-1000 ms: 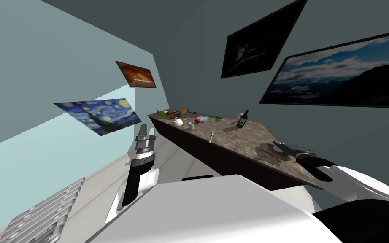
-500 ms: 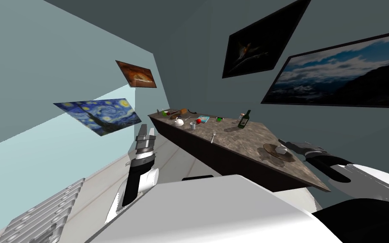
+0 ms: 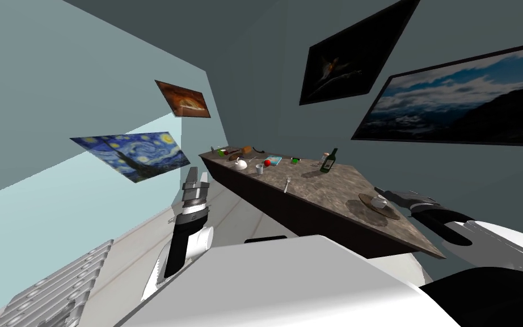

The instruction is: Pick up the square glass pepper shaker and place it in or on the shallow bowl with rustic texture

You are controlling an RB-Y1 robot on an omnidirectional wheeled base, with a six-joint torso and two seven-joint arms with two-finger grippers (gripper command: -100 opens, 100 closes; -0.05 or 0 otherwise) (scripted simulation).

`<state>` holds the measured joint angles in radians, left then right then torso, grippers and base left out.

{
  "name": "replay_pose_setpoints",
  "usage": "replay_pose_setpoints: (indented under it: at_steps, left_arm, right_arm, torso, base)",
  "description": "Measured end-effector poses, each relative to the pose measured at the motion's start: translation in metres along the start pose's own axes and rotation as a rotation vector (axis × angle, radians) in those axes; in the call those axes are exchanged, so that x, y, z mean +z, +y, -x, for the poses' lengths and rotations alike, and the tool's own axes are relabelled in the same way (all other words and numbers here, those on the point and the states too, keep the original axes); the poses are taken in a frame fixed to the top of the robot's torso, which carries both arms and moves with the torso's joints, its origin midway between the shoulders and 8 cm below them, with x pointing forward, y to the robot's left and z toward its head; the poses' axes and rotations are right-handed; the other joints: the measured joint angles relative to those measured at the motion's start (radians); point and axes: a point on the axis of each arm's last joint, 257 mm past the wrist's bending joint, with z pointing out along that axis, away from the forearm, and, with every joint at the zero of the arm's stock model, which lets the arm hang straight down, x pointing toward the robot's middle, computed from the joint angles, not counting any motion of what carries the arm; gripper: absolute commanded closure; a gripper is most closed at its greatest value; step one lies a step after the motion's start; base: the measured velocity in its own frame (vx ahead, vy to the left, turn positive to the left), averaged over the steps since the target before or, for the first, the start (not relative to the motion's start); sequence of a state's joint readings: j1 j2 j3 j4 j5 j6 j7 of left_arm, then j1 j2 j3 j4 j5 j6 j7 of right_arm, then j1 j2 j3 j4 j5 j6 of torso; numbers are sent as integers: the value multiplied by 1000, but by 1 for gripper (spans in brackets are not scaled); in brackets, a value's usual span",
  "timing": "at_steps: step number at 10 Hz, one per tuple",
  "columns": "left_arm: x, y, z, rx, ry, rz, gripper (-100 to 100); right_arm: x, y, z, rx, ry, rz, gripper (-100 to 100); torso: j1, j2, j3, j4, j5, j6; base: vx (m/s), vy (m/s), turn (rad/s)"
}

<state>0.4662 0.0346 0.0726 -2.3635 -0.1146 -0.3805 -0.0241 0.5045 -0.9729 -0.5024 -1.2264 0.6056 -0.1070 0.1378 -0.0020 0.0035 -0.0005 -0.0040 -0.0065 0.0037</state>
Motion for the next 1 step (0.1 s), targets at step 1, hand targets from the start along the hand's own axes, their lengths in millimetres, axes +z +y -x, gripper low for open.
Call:
replay_pose_setpoints:
  at_steps: [1]
  left_arm:
    - [0,0,0,0,0,0,0]
  right_arm:
    - [0,0,0,0,0,0,0]
  torso:
    - [0,0,0,0,0,0]
  base:
    - [0,0,0]
